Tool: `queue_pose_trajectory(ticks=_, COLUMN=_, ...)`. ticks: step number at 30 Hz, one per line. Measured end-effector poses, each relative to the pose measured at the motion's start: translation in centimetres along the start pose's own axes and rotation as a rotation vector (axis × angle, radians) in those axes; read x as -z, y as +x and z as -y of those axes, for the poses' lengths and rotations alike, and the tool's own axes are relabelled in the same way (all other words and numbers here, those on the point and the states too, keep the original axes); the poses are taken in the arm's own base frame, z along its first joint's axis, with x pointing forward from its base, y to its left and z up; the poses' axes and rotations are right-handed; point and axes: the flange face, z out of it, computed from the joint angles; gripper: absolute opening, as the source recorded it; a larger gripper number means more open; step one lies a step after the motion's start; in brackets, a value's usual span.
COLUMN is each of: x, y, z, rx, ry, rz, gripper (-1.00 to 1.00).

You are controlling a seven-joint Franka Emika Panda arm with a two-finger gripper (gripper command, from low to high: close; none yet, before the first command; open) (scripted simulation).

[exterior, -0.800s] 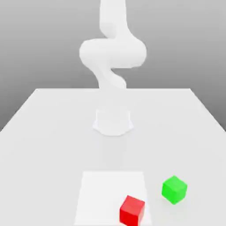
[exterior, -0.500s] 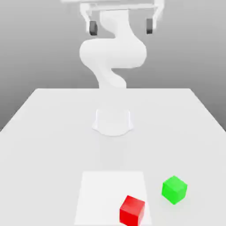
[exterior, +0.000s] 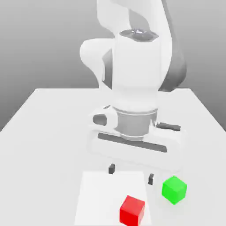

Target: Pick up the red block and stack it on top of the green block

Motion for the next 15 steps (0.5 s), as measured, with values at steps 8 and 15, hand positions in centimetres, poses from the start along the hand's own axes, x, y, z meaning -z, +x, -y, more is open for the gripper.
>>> queue_pose_trajectory(ticks=8, x=-9.1, y=-0.7, z=-0.9, rx=-0.025, ry=-0.04, rz=0.021, gripper=-1.0)
queue_pose_trajectory(ticks=15, x=-8.1, y=-0.7, z=-0.8, rx=-0.026, ry=-0.039, rz=0.02, gripper=-1.0)
